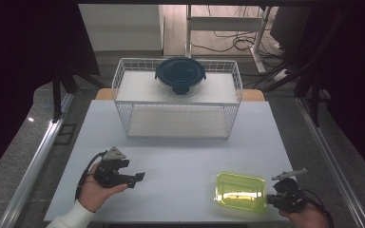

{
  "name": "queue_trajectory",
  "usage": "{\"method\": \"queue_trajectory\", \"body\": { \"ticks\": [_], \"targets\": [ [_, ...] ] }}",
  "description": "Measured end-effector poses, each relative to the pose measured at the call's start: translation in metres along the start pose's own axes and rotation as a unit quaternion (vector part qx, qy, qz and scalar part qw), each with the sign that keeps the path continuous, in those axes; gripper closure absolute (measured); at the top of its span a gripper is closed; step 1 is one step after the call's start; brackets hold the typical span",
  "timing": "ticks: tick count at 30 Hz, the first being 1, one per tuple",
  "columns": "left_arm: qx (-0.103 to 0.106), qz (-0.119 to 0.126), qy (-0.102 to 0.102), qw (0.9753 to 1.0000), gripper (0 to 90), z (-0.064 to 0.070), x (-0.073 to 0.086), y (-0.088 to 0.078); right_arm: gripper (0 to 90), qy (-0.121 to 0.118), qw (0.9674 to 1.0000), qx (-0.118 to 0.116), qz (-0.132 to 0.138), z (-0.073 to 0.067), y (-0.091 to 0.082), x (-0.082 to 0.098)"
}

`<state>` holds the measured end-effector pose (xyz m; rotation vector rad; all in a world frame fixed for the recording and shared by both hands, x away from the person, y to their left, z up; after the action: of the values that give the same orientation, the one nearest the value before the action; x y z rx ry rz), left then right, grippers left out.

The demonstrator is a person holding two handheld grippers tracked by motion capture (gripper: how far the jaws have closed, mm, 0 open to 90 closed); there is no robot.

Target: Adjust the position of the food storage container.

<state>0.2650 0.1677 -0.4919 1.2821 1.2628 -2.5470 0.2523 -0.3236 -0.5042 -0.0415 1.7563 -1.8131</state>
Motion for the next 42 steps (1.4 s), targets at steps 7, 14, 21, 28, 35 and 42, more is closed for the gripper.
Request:
{"method": "queue_trajectory", "body": {
  "ticks": [7, 14, 21, 28, 35, 42],
  "targets": [
    [-0.001, 0.000, -0.003, 1.0000, 21.9, -0.002, 0.000, 0.000, 89.0, -0.016, 0.9999, -0.002, 0.002, -0.010, 0.005, -0.011],
    [-0.001, 0.000, -0.007, 1.0000, 21.9, -0.003, 0.000, -0.001, 89.0, -0.037, 0.9992, -0.015, 0.002, -0.028, 0.007, -0.022],
    [-0.002, 0.000, -0.007, 1.0000, 21.9, -0.004, 0.001, -0.001, 89.0, -0.065, 0.9975, -0.026, 0.005, -0.048, 0.011, -0.036],
    [-0.003, 0.000, -0.010, 0.9999, 21.9, -0.006, 0.001, -0.001, 89.0, -0.096, 0.9947, -0.035, 0.006, -0.071, 0.020, -0.059],
    [-0.004, 0.002, -0.010, 0.9999, 21.9, -0.006, 0.002, -0.003, 89.1, -0.125, 0.9913, -0.042, 0.009, -0.096, 0.026, -0.079],
    [-0.005, 0.002, -0.011, 0.9999, 21.9, -0.007, 0.002, -0.003, 89.0, -0.140, 0.9889, -0.048, 0.013, -0.112, 0.030, -0.090]
  ]
}}
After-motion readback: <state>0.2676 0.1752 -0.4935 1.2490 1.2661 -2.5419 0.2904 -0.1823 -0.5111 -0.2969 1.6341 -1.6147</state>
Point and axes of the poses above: each handheld gripper's, and its own axes: y roughly forward along the jaws, x roughly out of its underside, z roughly to its right, the point moved 3 cm from there along y, roughly forward along the jaws, and after that the axes turned 12 degrees about x, right-handed, at the moved point
